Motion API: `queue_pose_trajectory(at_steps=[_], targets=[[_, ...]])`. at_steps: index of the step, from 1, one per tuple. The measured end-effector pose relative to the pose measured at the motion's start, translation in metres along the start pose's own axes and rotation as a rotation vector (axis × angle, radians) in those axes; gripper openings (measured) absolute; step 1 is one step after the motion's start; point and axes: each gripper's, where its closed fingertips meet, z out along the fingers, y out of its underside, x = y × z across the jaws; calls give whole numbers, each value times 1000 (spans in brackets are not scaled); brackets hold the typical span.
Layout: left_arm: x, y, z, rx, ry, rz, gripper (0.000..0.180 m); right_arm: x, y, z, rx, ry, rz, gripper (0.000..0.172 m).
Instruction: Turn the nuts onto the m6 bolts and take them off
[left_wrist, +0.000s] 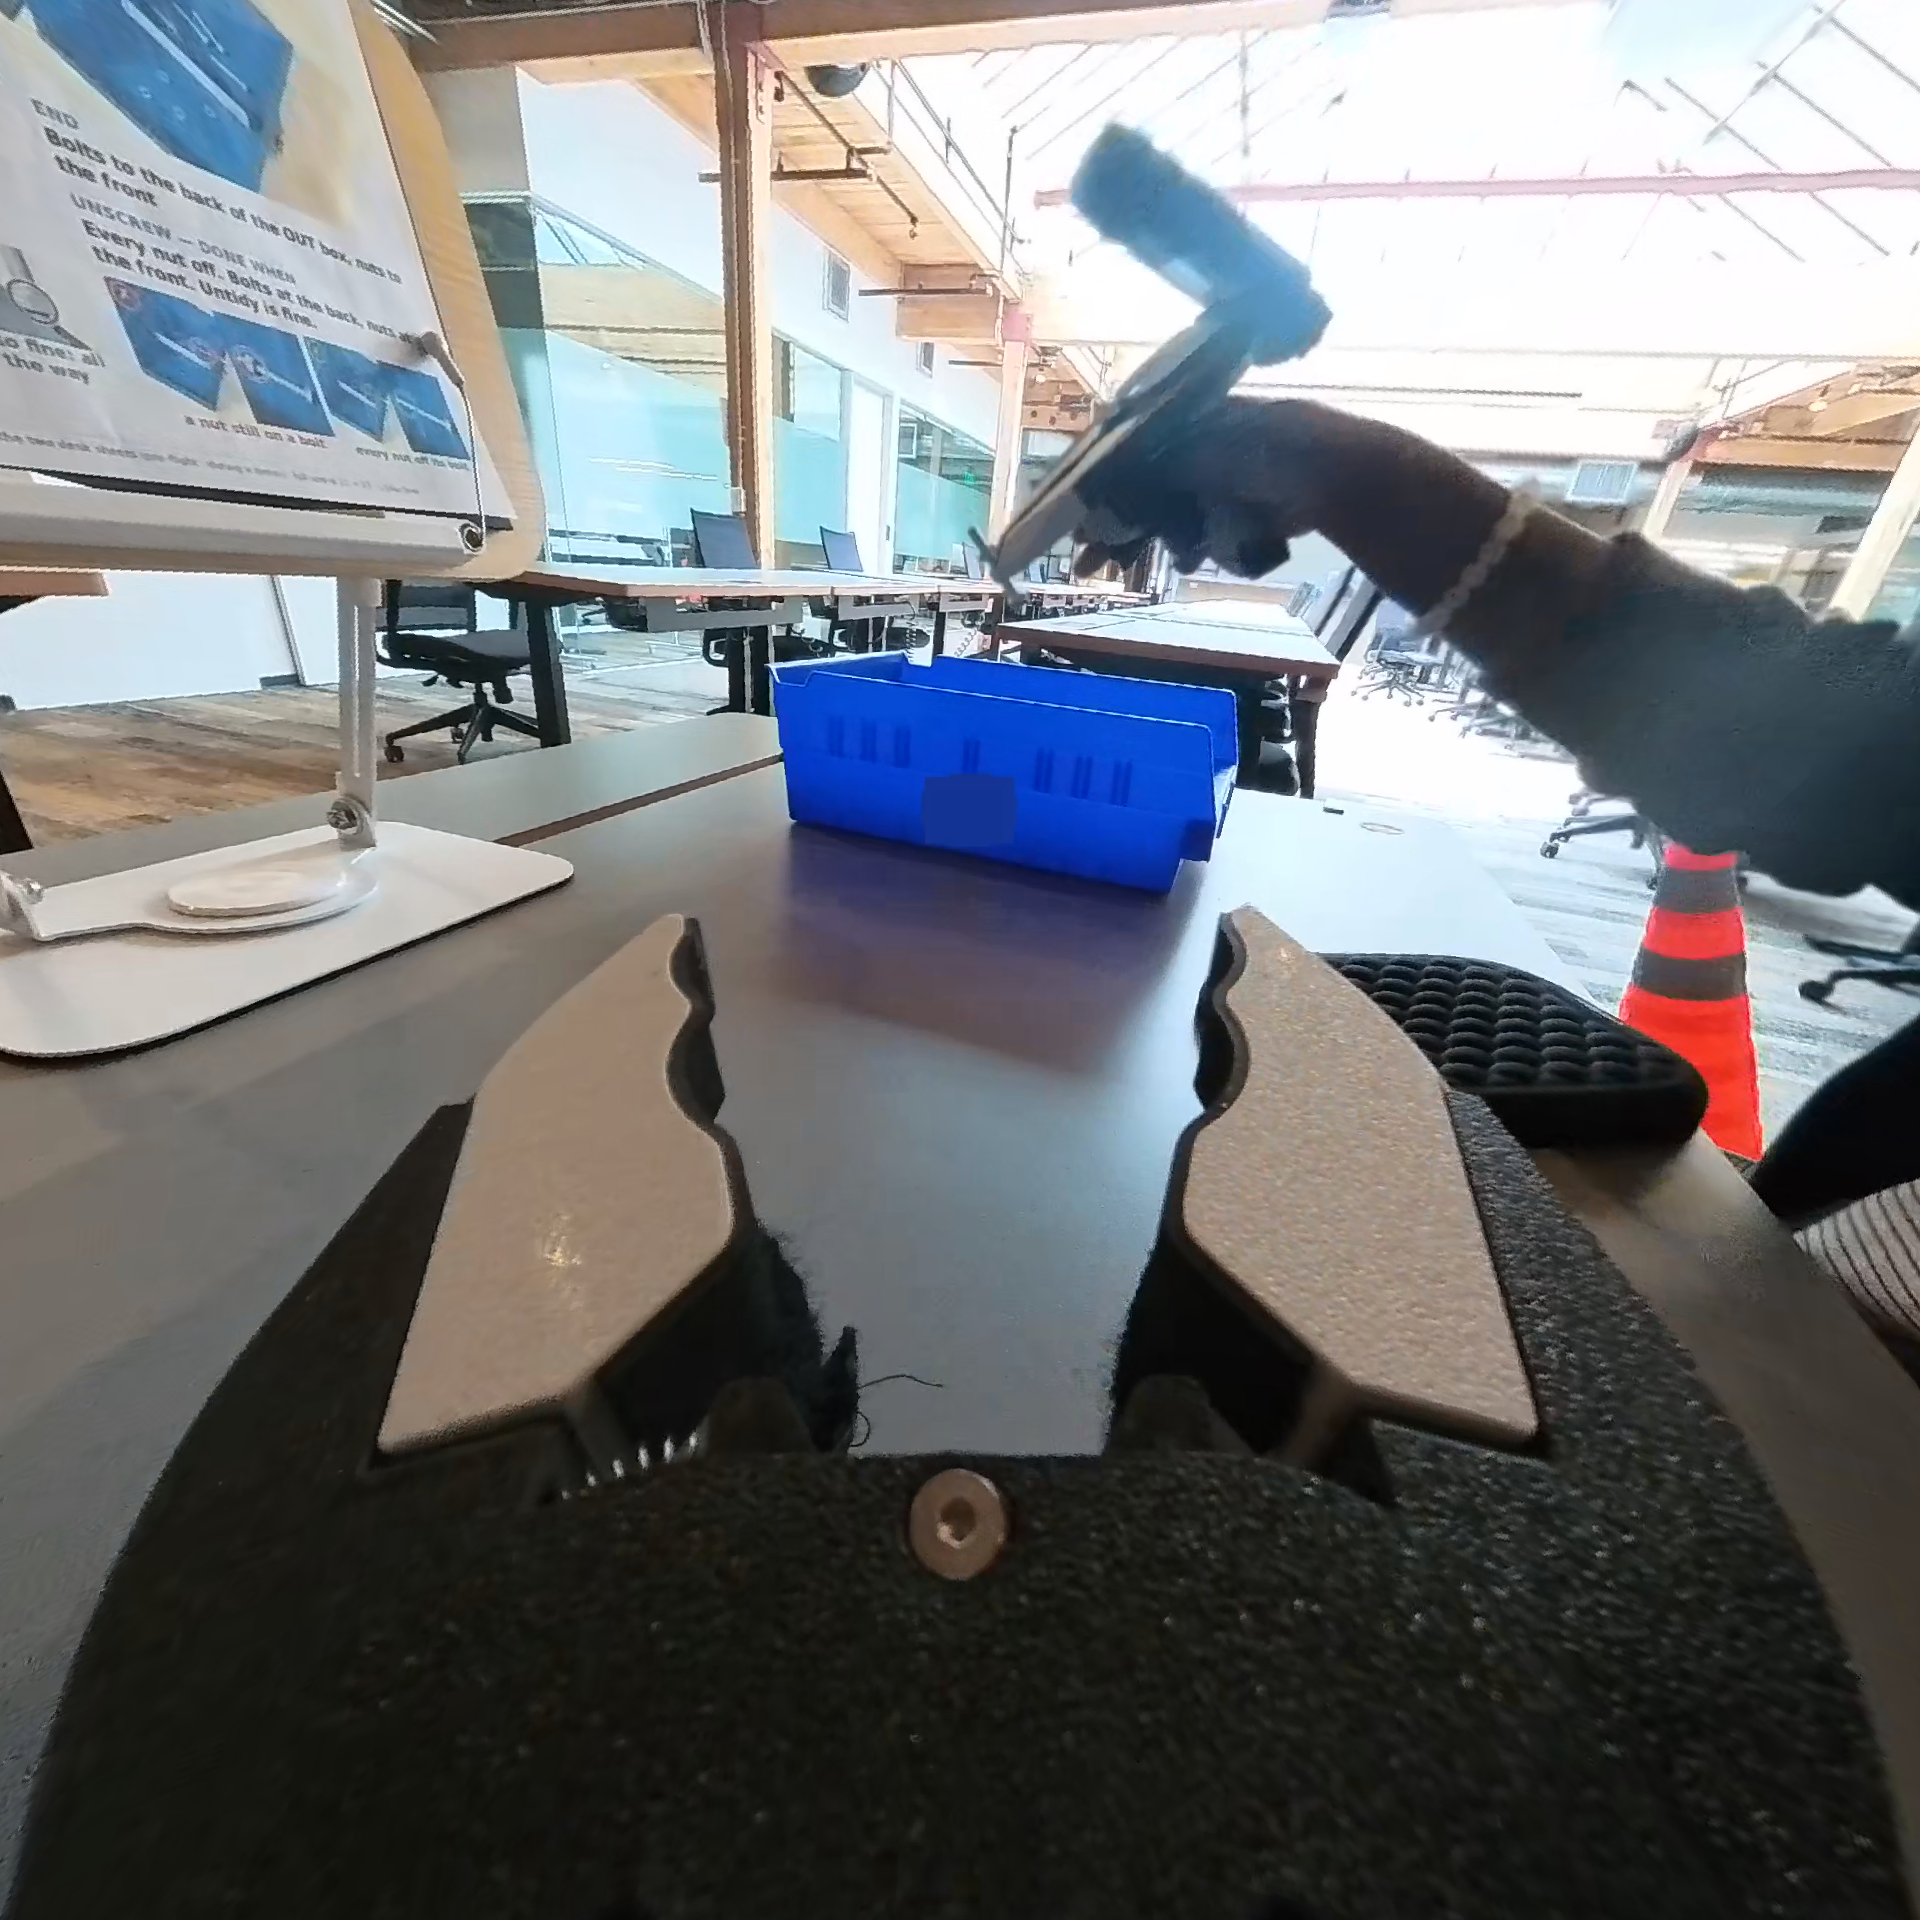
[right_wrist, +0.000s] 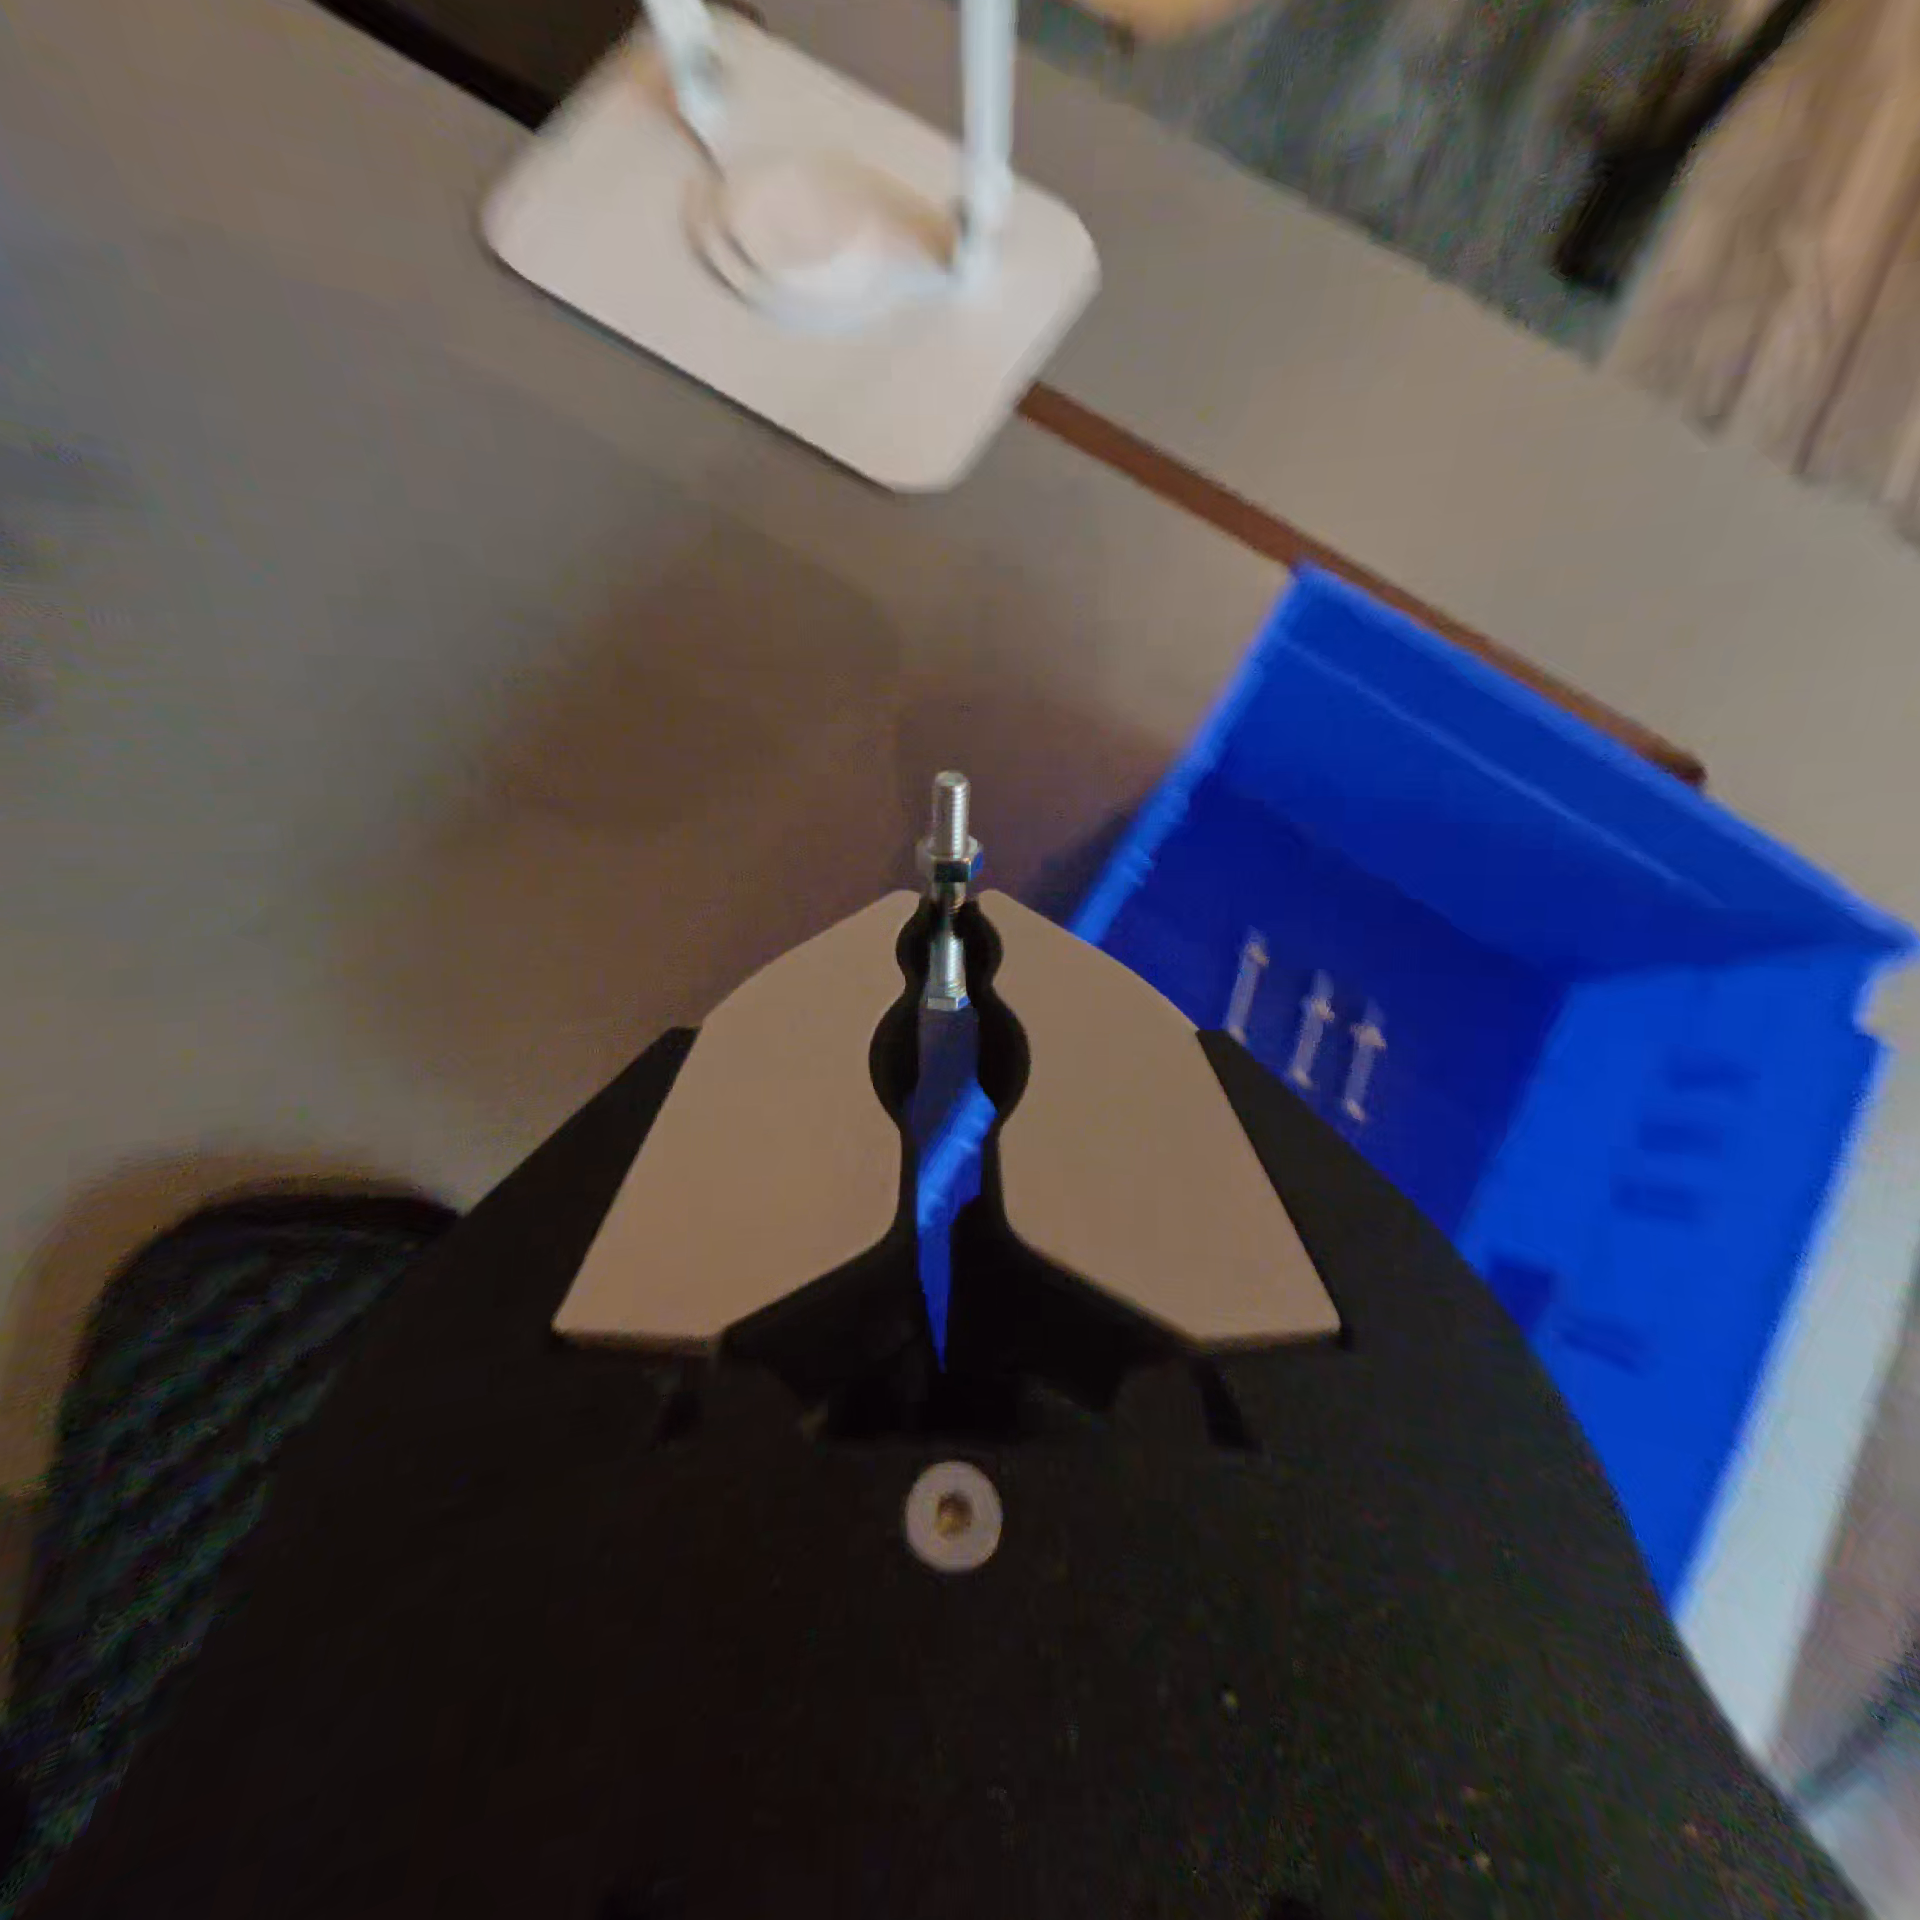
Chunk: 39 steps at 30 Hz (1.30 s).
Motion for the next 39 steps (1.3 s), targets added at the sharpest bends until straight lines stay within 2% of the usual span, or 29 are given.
queue_pose_trajectory(at_steps=[6, 14, 20, 25, 39], targets=[[-4, -1, -1, 5, -18, 0, 94, 90, 61, 16, -319, 93, 145, 5], [-5, -1, -1, 10, -22, -4, 96, 146, 114, 56, -586, 159, 220, 5], [-4, -1, -1, 7, -20, 3, 96, 164, 131, 78, -681, 175, 246, 5], [-3, 0, -1, 0, -17, 14, 96, 169, 137, 93, -702, 169, 245, 5], [-4, 0, -1, -1, -22, 12, 96, 173, 147, 103, -718, 163, 277, 6]])
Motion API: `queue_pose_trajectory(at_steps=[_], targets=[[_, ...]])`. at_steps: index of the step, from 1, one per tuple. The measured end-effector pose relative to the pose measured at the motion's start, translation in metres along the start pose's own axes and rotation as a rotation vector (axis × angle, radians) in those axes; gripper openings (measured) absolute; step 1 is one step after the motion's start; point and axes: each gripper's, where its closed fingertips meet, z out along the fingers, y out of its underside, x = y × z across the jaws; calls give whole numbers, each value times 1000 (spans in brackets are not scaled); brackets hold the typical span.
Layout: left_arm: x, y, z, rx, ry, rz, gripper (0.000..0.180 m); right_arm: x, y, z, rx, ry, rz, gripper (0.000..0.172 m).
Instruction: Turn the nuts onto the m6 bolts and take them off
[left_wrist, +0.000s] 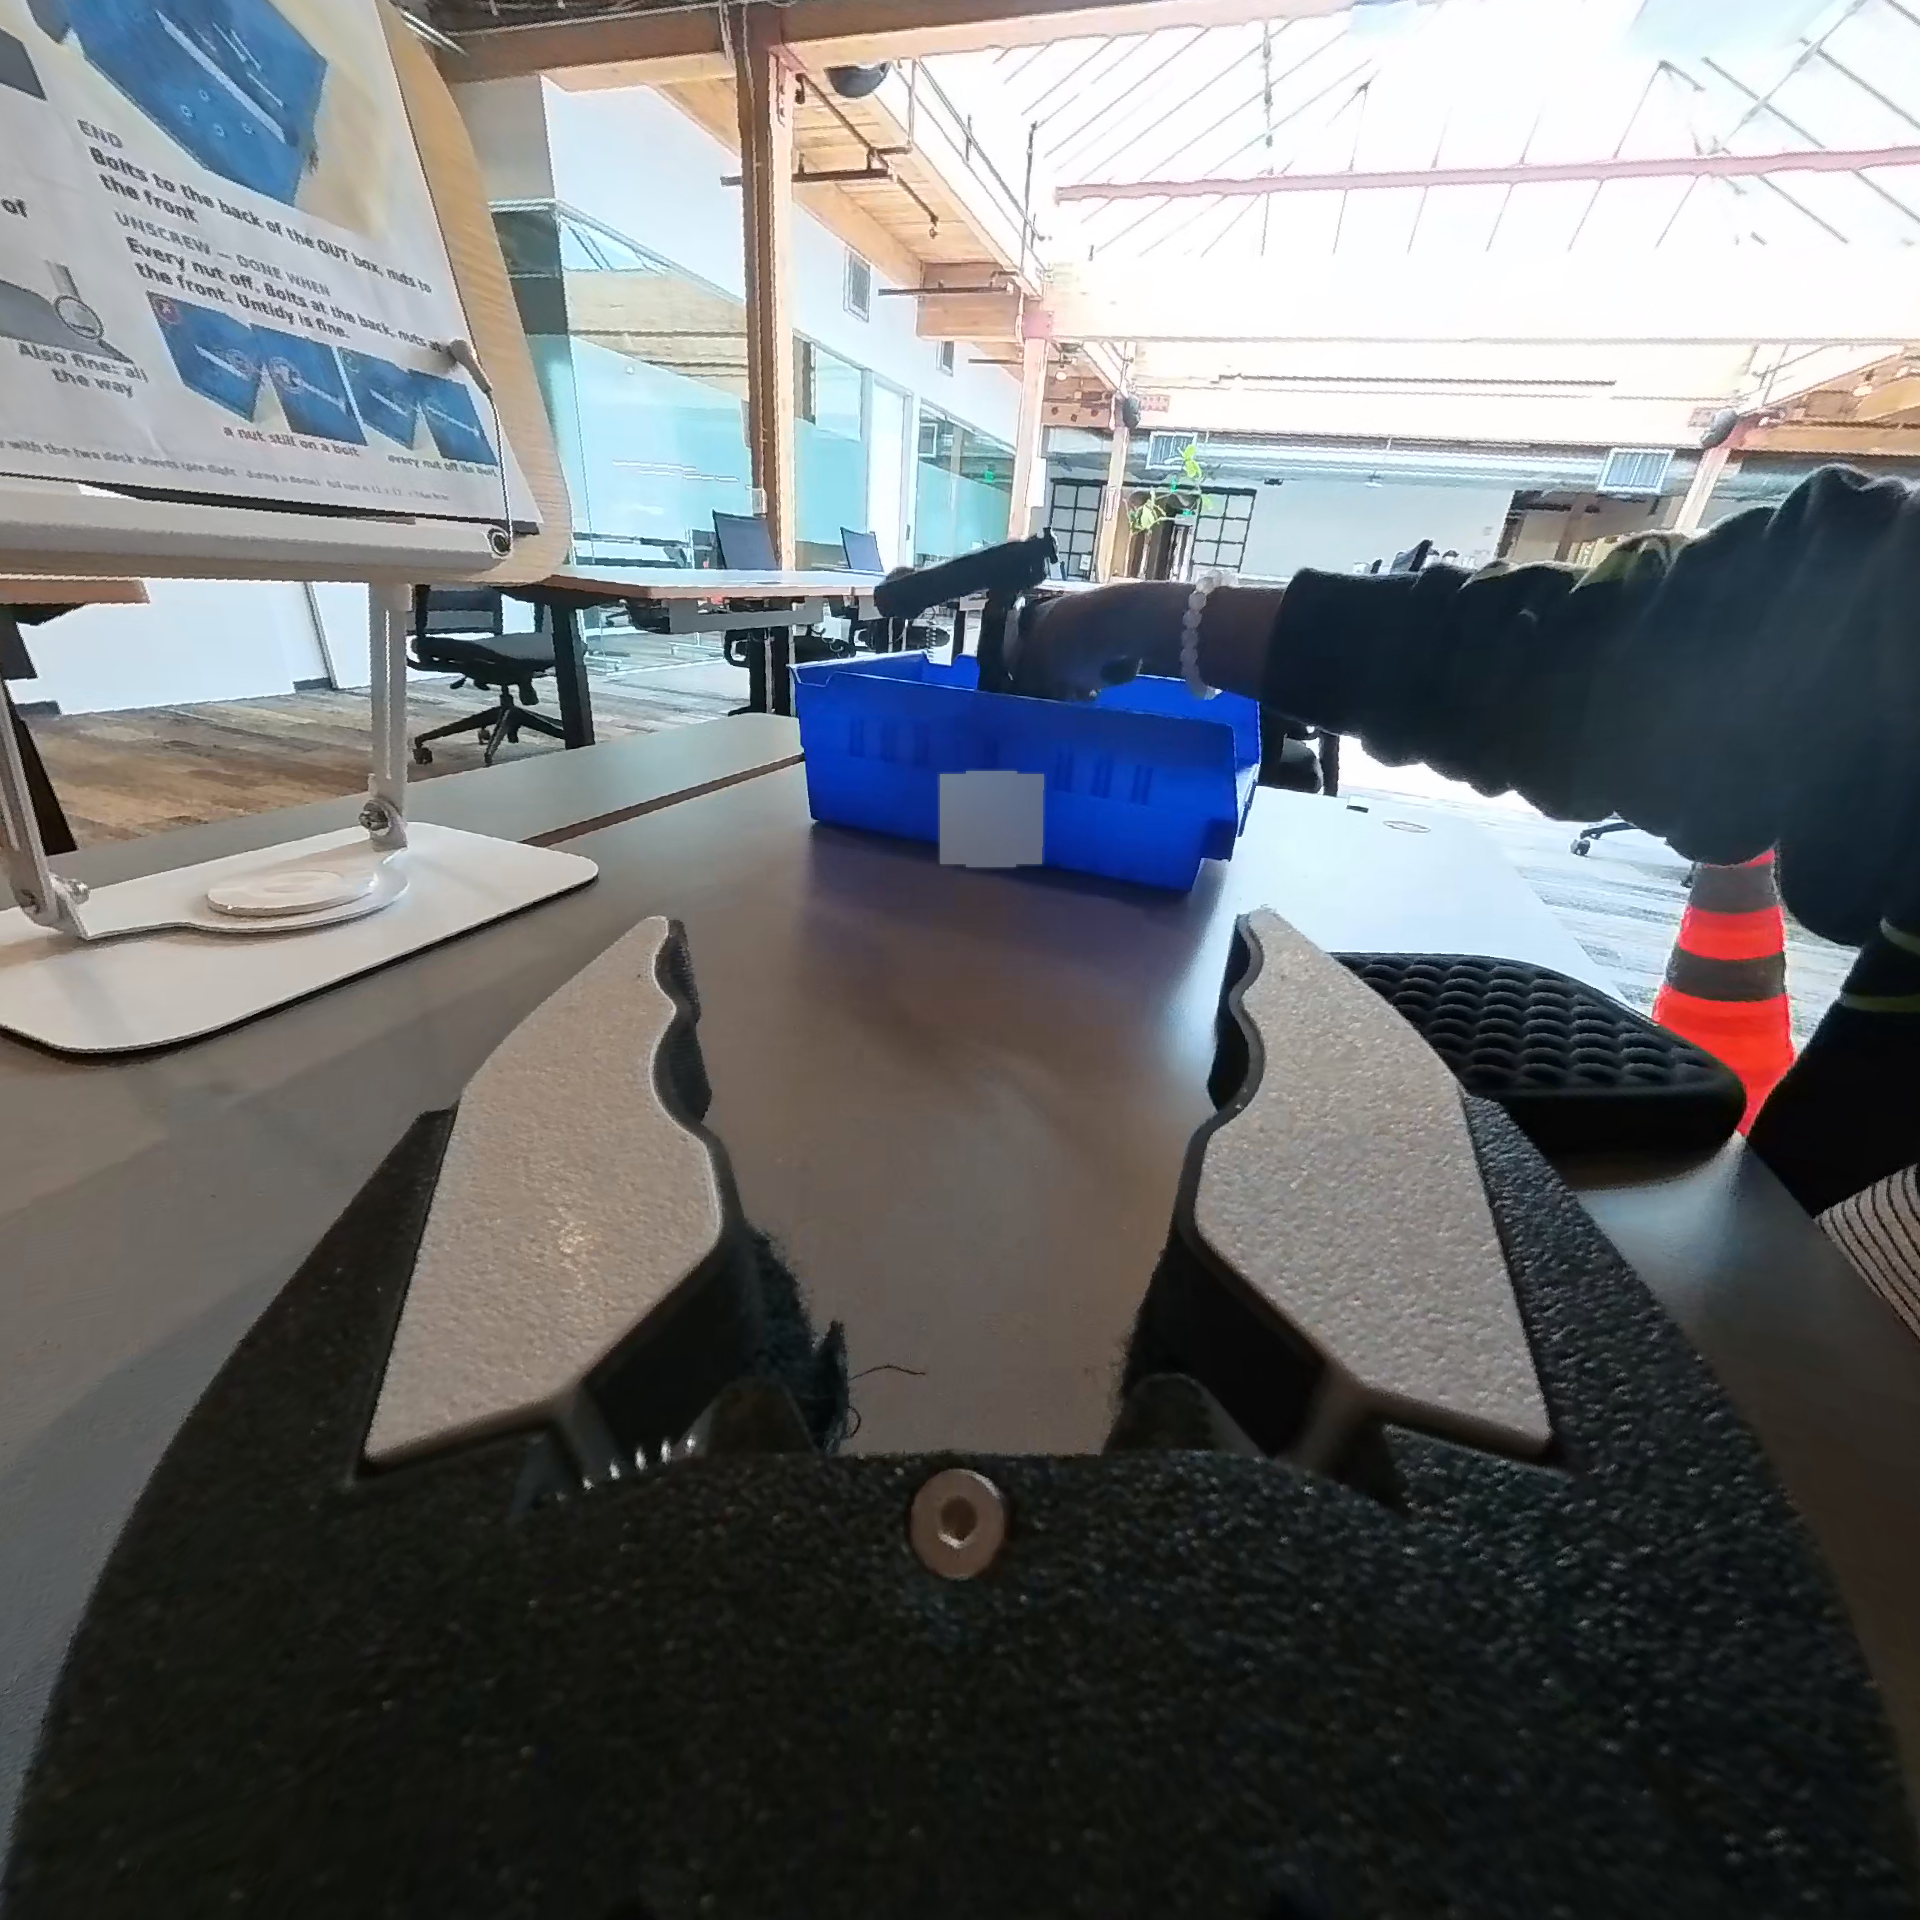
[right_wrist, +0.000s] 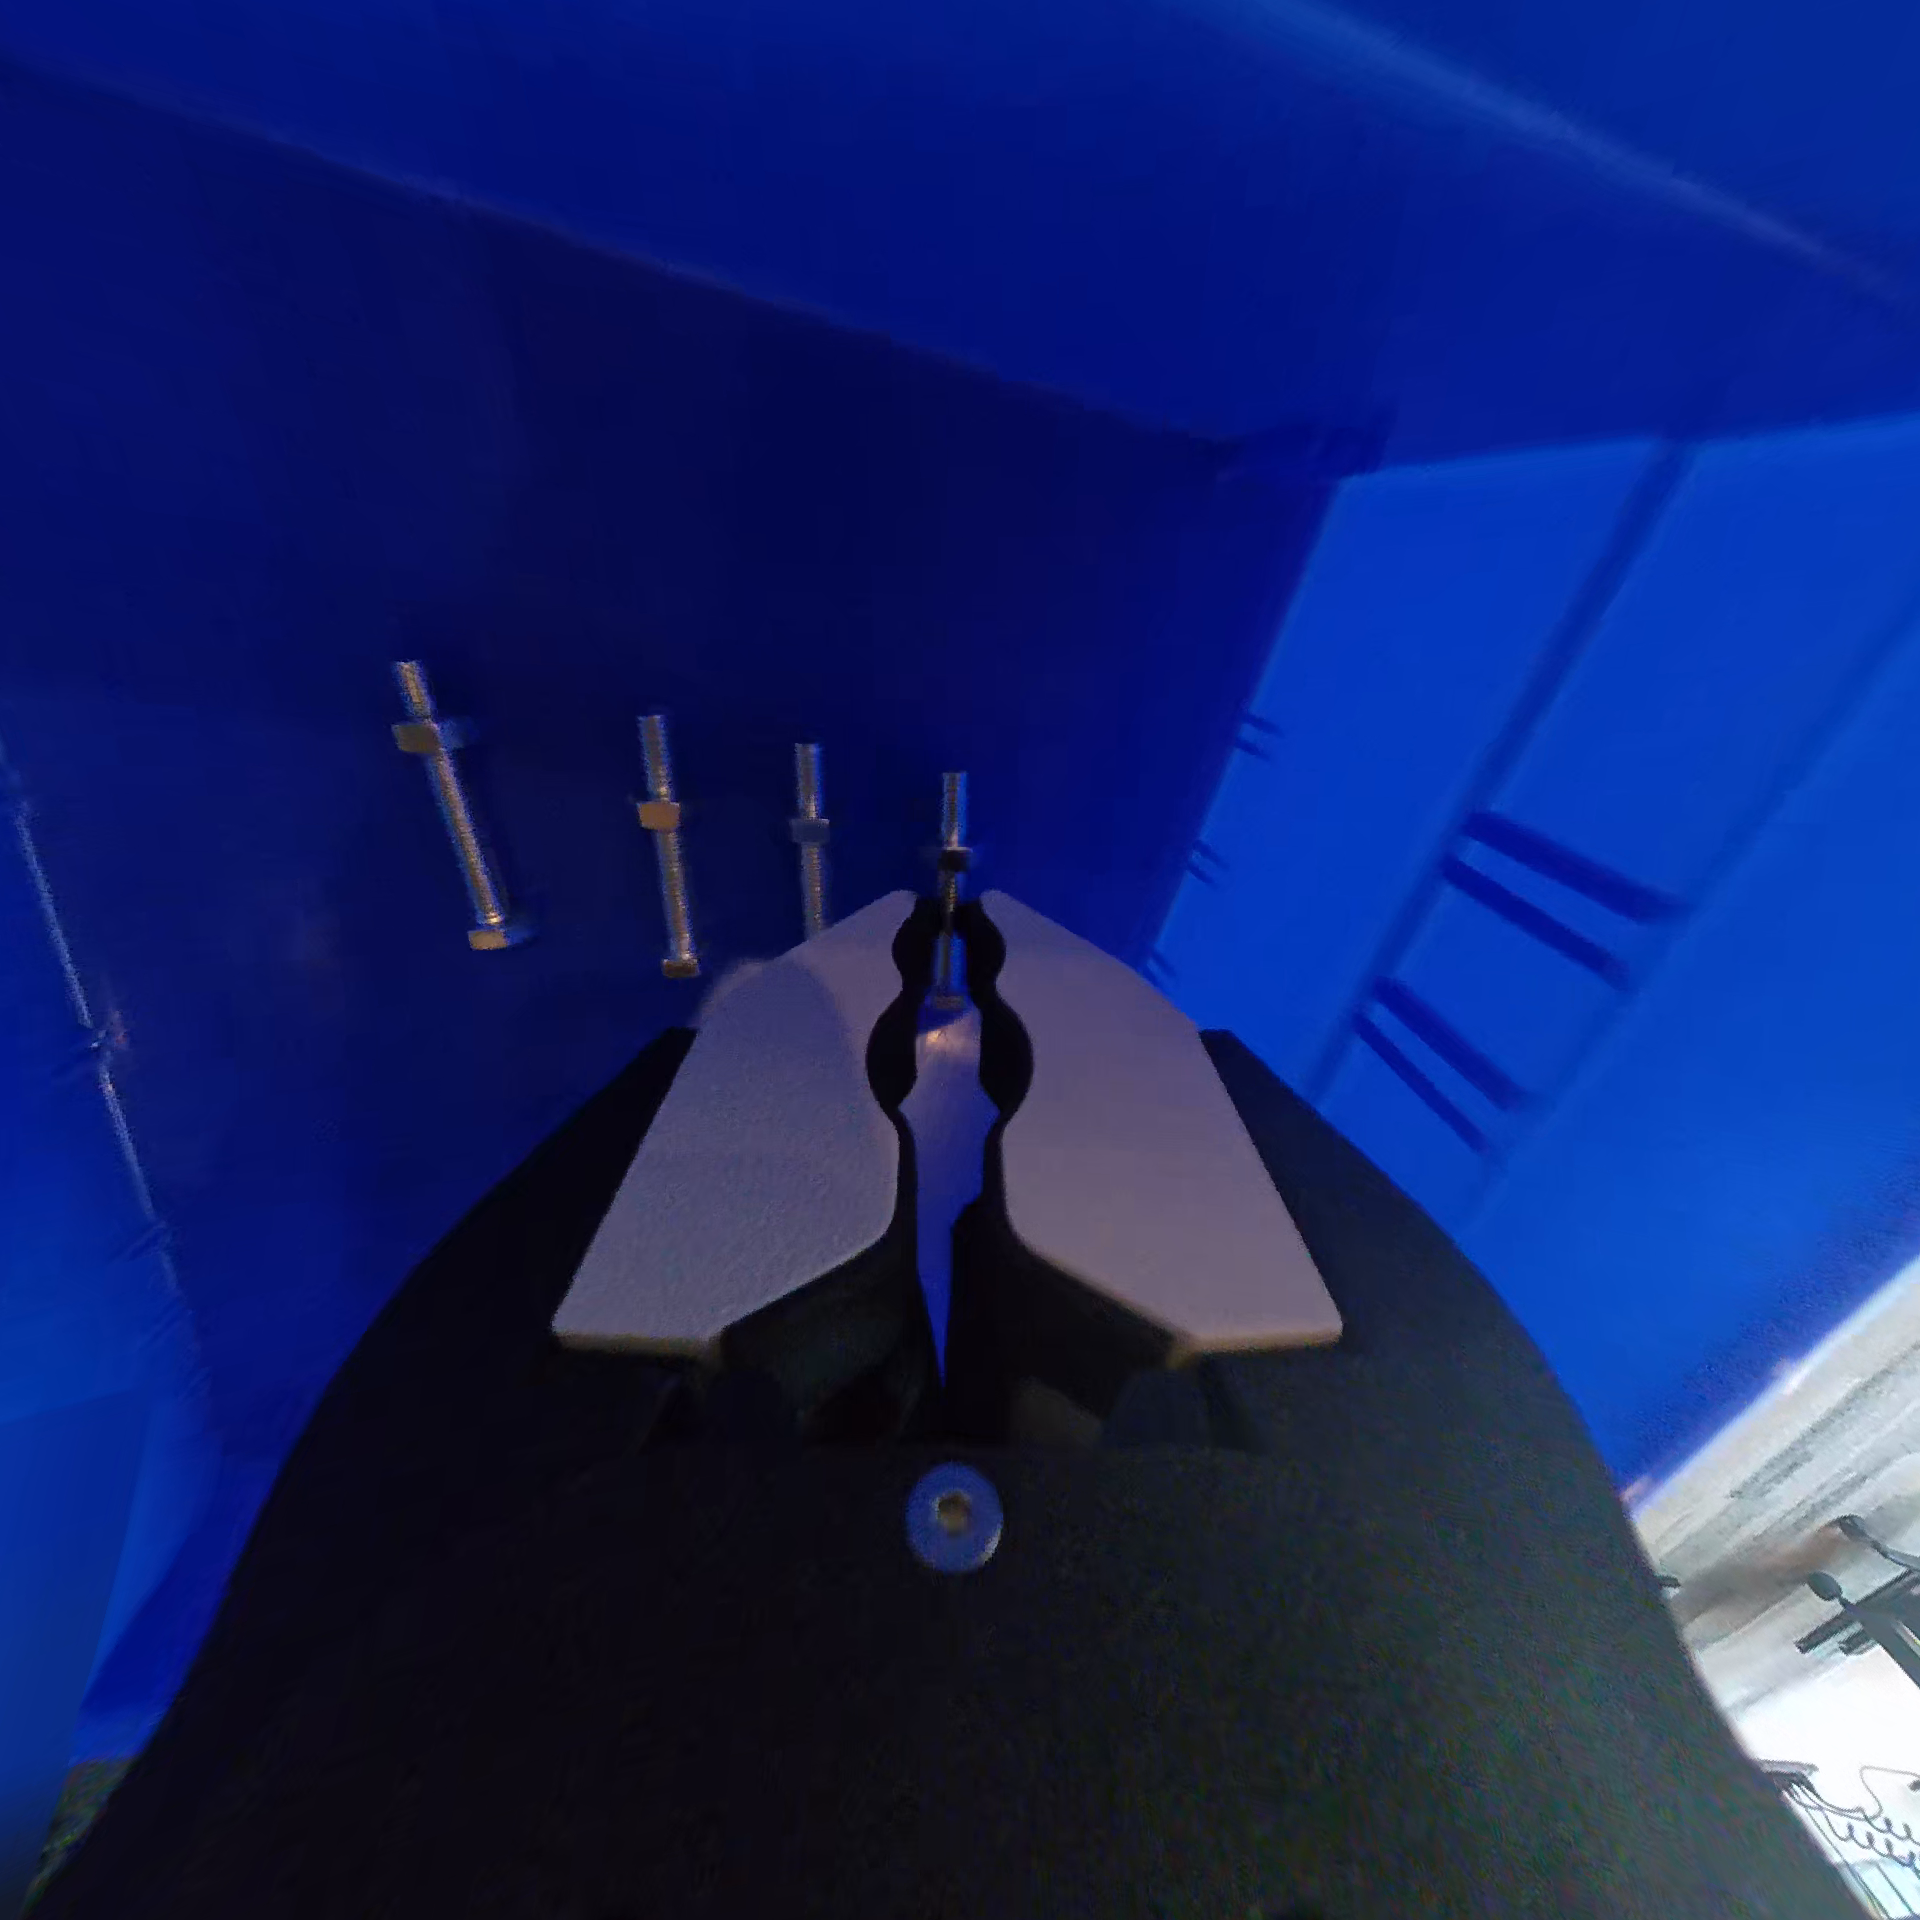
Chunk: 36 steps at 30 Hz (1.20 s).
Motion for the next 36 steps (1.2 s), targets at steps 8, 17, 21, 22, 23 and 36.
queue_pose_trajectory(at_steps=[8, 17, 21, 22, 23, 36], targets=[[-6, 5, 2, -49, -53, 19, 95, 3, -6, -22, 131, 38, 31, 29], [-14, 20, 4, -182, -140, 71, 95, -15, -3, -104, 497, 120, 42, 63], [-11, 24, 6, -216, -137, 104, 95, -37, 5, -147, 660, 151, 30, 73], [-11, 25, 6, -224, -139, 110, 95, -44, 7, -158, 707, 153, 24, 76], [-11, 26, 7, -228, -141, 114, 95, -51, 9, -169, 753, 156, 18, 78], [-12, 27, 6, -241, -157, 130, 95, -124, 31, -257, 1119, 228, -50, 119]])
